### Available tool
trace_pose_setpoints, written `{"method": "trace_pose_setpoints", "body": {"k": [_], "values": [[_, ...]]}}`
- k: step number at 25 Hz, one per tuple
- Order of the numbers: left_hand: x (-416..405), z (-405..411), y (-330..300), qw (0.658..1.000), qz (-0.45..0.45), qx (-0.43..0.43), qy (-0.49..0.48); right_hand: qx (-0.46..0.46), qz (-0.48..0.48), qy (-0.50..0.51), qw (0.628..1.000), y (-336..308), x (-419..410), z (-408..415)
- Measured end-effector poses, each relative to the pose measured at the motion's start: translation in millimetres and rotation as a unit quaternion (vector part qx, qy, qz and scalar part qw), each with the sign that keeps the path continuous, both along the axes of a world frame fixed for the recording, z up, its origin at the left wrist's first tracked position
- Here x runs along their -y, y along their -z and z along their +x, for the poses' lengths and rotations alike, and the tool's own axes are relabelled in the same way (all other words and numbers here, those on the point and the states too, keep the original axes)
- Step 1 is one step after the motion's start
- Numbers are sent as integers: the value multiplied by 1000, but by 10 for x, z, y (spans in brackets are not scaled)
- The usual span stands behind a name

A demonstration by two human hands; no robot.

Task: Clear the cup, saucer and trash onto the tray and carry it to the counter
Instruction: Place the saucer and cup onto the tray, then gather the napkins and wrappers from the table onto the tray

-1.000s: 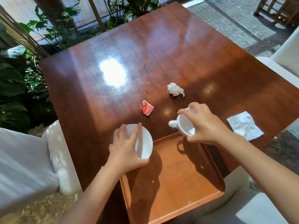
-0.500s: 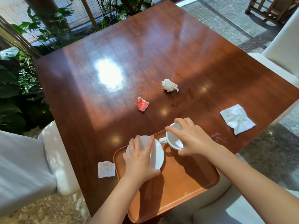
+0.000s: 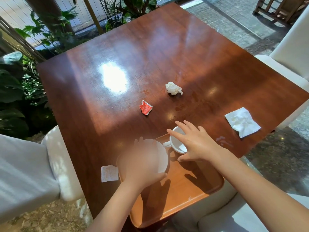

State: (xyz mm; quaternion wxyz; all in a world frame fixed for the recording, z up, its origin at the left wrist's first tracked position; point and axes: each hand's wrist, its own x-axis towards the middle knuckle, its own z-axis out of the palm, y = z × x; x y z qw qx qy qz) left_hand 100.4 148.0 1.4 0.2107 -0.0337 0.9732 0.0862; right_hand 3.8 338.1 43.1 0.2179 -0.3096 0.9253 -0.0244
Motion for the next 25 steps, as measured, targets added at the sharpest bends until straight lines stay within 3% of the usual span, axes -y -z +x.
{"method": "trace_pose_setpoints", "body": {"k": [5,9,13,19,25], "values": [[-17,-243,-310,983,93,-161,-4,-99,-75,90,988,-194,-200,33],[-139,-821,-407,959,126,-242,79,-176,-75,215,958,-137,-618,-65],[-283,-1544,-339,956,97,-243,130,-166,10,306,938,20,-1108,-264],[-371,-2473,25,971,27,-175,159,-143,74,315,935,292,-1500,-465],[-409,-2722,218,964,31,-163,206,-117,1,319,940,475,-1606,-476]]}}
